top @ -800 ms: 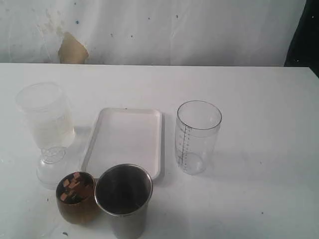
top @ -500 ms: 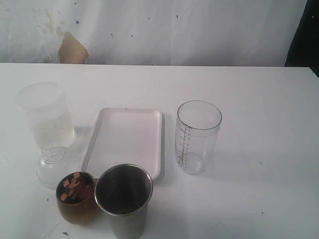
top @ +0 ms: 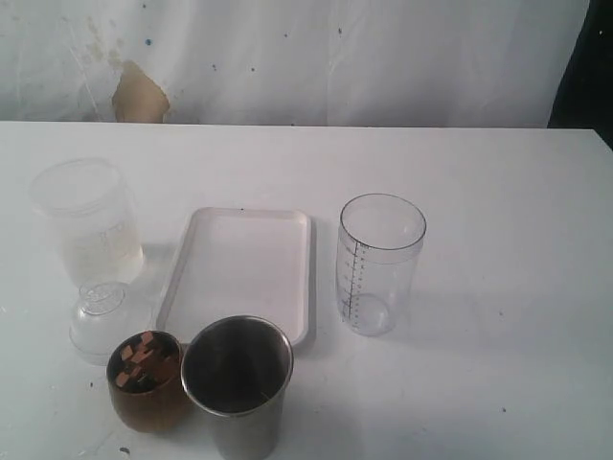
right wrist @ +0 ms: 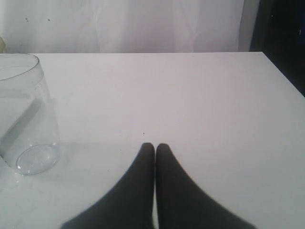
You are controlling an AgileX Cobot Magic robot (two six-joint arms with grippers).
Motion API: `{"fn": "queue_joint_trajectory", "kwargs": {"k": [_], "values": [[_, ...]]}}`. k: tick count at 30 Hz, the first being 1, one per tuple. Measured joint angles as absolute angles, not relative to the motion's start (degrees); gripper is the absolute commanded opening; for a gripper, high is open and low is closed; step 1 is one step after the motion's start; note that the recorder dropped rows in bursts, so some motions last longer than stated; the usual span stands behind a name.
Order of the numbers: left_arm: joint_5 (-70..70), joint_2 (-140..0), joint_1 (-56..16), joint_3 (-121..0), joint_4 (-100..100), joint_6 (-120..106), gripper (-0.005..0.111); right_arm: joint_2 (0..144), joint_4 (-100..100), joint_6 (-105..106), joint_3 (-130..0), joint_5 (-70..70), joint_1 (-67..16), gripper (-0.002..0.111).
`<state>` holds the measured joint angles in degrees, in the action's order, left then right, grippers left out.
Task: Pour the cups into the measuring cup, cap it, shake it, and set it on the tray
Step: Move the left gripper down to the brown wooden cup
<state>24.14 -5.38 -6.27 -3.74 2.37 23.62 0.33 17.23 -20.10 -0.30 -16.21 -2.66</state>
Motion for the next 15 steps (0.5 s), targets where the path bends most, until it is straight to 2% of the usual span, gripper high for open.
{"fn": "queue_joint_trajectory", "kwargs": {"k": [3,6,13,15], "values": [[16.5,-17.1,-6.3,-10.5,-8.5,26.3,0.000,0.3,17.2,-20.1,-0.3,-16.2,-2.7,0.000],[12.4,-26.6,-6.4,-10.4,-18.9,39.2,0.000,0.3,17.2,-20.1,-0.3,-16.2,-2.7,0.000],[25.2,-39.9,-8.4,-7.3,-58.0,59.1,0.000,0.3,17.2,-20.1,-0.3,-16.2,-2.7,0.000],[28.0,-42.7,-8.6,-6.7,-66.7,64.1,0.004,0.3,17.2,-20.1,-0.3,-16.2,-2.7,0.000]]}}
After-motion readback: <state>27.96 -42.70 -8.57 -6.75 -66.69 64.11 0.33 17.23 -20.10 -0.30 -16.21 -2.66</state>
